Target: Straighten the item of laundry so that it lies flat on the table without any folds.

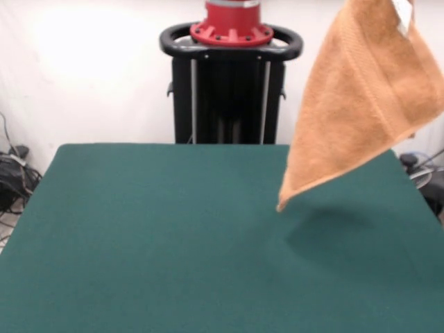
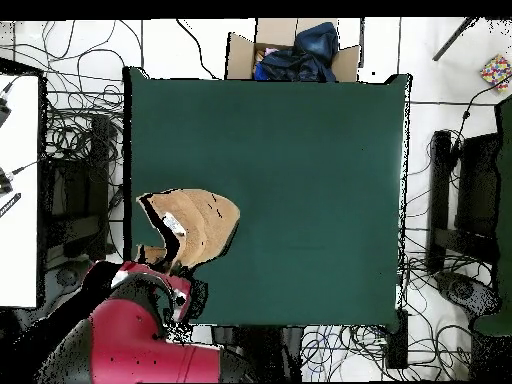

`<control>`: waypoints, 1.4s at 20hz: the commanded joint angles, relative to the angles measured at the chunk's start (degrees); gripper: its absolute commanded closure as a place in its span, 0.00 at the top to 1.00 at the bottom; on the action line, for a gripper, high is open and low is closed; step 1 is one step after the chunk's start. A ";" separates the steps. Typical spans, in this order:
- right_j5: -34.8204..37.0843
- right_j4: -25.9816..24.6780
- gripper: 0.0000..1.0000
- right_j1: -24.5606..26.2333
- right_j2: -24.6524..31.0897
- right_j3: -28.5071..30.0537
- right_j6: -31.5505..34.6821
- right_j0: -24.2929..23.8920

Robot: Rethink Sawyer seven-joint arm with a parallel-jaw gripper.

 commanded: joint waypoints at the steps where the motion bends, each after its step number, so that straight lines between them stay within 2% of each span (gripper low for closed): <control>1: -1.33 2.16 0.00 1.48 -0.61 11.02 15.90 0.62; 12: -4.94 3.01 0.00 3.22 -0.14 12.54 18.54 1.85; 28: 0.01 2.01 0.00 2.26 -2.27 9.89 22.86 5.63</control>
